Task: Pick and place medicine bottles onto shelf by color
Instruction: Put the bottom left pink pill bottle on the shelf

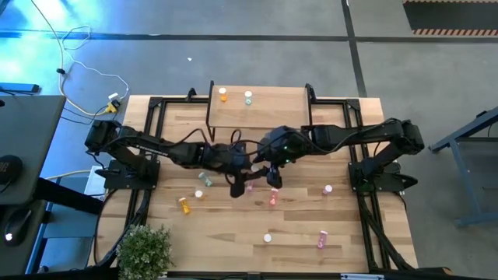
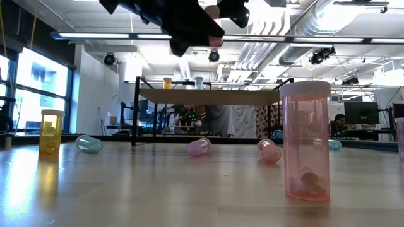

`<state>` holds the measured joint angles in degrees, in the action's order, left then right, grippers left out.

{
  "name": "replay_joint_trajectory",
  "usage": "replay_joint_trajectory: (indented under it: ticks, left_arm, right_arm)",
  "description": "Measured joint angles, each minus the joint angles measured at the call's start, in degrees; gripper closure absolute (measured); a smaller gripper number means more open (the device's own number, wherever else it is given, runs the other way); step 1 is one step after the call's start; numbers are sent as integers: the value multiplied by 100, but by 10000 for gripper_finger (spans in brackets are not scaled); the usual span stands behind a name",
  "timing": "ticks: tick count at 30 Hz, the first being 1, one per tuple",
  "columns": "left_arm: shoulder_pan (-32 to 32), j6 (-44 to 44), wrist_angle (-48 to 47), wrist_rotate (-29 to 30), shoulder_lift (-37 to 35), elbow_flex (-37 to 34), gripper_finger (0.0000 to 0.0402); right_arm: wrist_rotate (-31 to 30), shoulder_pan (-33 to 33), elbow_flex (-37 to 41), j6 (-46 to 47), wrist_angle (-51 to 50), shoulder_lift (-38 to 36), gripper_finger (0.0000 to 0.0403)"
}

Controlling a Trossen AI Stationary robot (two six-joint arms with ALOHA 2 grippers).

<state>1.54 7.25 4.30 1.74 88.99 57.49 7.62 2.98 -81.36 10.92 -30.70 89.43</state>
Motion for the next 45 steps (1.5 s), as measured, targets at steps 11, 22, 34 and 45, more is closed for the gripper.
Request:
replay_joint_trajectory:
  ticks: [11, 22, 34, 45]
  left_arm:
    - [0, -98, -30, 2, 0, 167, 298]
    - [11, -98, -29, 63, 0, 167, 298]
    - [11, -87, -23, 61, 0, 167, 298]
    - [11, -87, -23, 42, 2, 167, 290]
  right_arm:
    - [-49, 0, 0, -52, -35, 0, 205]
    - [-65, 0, 0, -51, -285, 0, 273]
    - [-66, 0, 0, 64, -267, 0, 281]
    - [-84, 0, 0, 80, -291, 0, 281]
